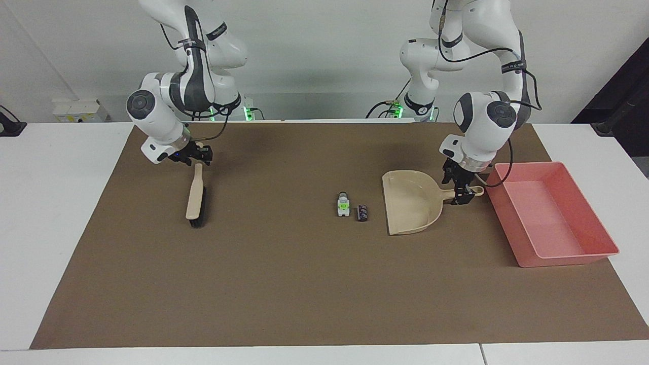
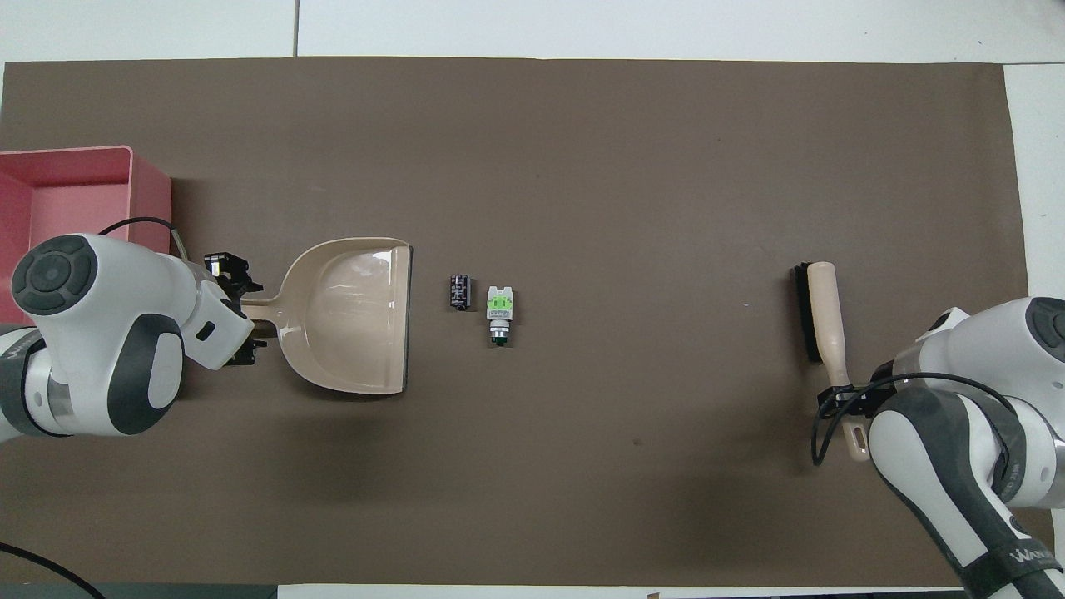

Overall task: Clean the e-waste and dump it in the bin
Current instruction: 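Grasp the dustpan with the left gripper while the right gripper grasps the brush, then lift the brush with the right gripper toward the components beside the dustpan, then sweep the components into the dustpan with the brush in the right gripper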

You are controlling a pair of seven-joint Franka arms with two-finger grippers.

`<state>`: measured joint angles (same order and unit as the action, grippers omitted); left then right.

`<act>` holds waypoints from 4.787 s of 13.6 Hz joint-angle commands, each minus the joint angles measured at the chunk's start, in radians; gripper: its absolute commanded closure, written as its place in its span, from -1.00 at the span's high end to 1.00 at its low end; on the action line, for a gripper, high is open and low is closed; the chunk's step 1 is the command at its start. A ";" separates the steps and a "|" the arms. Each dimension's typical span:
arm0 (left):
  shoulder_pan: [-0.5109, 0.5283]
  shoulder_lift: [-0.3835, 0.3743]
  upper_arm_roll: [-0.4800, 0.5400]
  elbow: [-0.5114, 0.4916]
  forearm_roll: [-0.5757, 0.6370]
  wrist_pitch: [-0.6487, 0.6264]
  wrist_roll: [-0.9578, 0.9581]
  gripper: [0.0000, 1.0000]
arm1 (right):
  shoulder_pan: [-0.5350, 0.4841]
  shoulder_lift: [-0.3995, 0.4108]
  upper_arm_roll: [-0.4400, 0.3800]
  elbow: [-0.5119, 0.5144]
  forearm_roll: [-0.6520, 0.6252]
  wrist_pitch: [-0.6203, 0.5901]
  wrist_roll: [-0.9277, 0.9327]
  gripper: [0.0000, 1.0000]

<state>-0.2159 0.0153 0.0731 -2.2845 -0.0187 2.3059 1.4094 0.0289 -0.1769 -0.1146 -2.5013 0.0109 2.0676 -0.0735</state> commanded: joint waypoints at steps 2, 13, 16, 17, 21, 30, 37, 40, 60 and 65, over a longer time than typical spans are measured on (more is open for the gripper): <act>-0.020 -0.020 0.011 -0.021 0.013 0.018 -0.015 -0.48 | -0.001 -0.019 0.004 -0.022 -0.003 0.020 0.018 -0.72; -0.045 -0.002 0.011 0.108 0.118 -0.096 -0.004 -1.00 | 0.256 0.099 0.012 0.352 0.020 -0.353 0.129 -1.00; -0.068 0.089 0.011 0.207 0.204 -0.097 0.022 -1.00 | 0.356 0.115 0.012 0.354 0.096 -0.336 0.234 -1.00; -0.071 0.097 0.011 0.220 0.212 -0.098 0.029 -1.00 | 0.400 0.125 0.012 0.354 0.100 -0.316 0.280 -1.00; -0.074 0.098 0.010 0.214 0.262 -0.068 0.086 -1.00 | 0.454 0.169 0.012 0.368 0.173 -0.268 0.346 -1.00; -0.128 0.112 0.011 0.201 0.296 -0.063 0.082 -1.00 | 0.628 0.368 0.013 0.516 0.276 -0.205 0.544 -1.00; -0.146 0.135 0.011 0.241 0.293 -0.141 0.008 -1.00 | 0.684 0.430 0.016 0.568 0.350 -0.150 0.583 -1.00; -0.174 0.172 0.013 0.282 0.293 -0.189 -0.064 -1.00 | 0.709 0.461 0.019 0.573 0.391 -0.107 0.609 -1.00; -0.192 0.173 0.011 0.275 0.298 -0.200 -0.082 -1.00 | 0.793 0.773 0.071 0.959 0.486 -0.043 0.849 -1.00; -0.184 0.164 0.010 0.237 0.298 -0.144 -0.069 -1.00 | 0.796 0.901 0.095 1.159 0.483 -0.076 0.942 -1.00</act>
<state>-0.3879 0.1753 0.0783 -2.0292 0.2646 2.1349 1.3501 0.8331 0.6648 -0.0242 -1.4459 0.4746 2.0255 0.8525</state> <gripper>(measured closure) 0.674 0.740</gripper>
